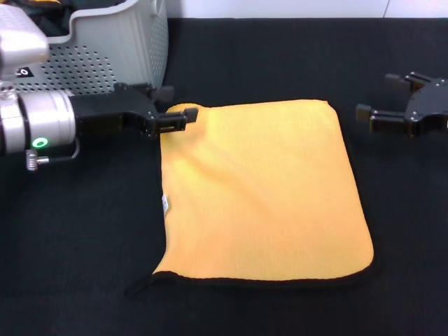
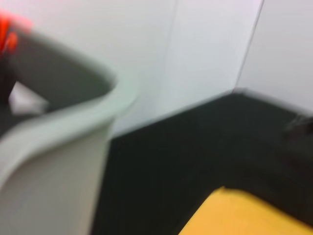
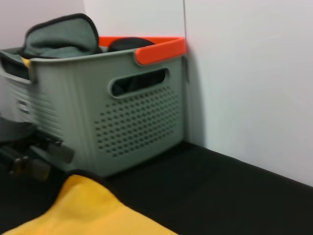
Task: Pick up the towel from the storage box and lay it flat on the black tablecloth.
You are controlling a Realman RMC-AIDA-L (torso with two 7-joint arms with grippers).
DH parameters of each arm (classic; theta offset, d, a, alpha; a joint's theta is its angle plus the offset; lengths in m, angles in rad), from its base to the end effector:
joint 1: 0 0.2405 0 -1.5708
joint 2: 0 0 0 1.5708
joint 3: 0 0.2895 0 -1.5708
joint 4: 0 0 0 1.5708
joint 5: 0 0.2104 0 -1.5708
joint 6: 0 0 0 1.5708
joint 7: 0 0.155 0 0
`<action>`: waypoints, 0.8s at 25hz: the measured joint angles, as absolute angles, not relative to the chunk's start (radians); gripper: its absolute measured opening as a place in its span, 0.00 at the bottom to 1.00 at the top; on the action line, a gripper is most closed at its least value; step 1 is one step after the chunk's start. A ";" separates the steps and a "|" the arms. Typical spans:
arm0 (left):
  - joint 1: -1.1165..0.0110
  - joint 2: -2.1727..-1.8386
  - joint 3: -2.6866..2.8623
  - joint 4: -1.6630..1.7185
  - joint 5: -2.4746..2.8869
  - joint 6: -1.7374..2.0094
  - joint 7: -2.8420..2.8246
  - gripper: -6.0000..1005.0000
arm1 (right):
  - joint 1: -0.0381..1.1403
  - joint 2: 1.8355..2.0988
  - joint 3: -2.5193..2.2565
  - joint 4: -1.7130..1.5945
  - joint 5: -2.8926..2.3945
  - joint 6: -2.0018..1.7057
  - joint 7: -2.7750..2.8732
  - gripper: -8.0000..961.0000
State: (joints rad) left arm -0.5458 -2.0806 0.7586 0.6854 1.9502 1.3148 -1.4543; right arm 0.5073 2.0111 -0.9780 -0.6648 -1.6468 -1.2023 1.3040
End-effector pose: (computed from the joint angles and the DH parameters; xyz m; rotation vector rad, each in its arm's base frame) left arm -0.2877 0.3856 -0.0230 -2.5526 -0.6840 -0.5738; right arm 0.2860 0.3987 -0.0046 -2.4746 0.4909 0.6045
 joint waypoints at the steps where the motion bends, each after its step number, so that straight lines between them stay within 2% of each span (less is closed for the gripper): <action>1: -0.534 -2.081 0.758 0.691 1.919 1.343 -1.430 0.71 | 0.498 2.011 -0.976 -0.677 -1.647 -1.227 1.299 0.93; 7: -0.448 -2.067 0.755 0.708 1.668 1.640 -1.232 0.71 | 0.426 2.009 -0.973 -0.778 -1.644 -1.536 1.245 0.93; 12: -0.426 -2.040 0.757 0.708 1.613 1.906 -1.173 0.71 | 0.398 2.004 -0.973 -0.837 -1.615 -1.830 1.261 0.93; 17: -0.412 -2.008 0.774 0.697 1.614 2.030 -1.177 0.71 | 0.382 2.006 -0.972 -0.839 -1.526 -1.996 1.275 0.93; 20: -0.405 -2.001 0.789 0.697 1.610 2.031 -1.177 0.71 | 0.382 2.007 -0.973 -0.834 -1.507 -2.019 1.287 0.93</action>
State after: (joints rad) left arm -0.4047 -2.0010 0.7889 0.6967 1.6096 2.0312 -1.1768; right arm 0.3817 2.0071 -0.9733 -0.8343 -1.5072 -2.0190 1.2869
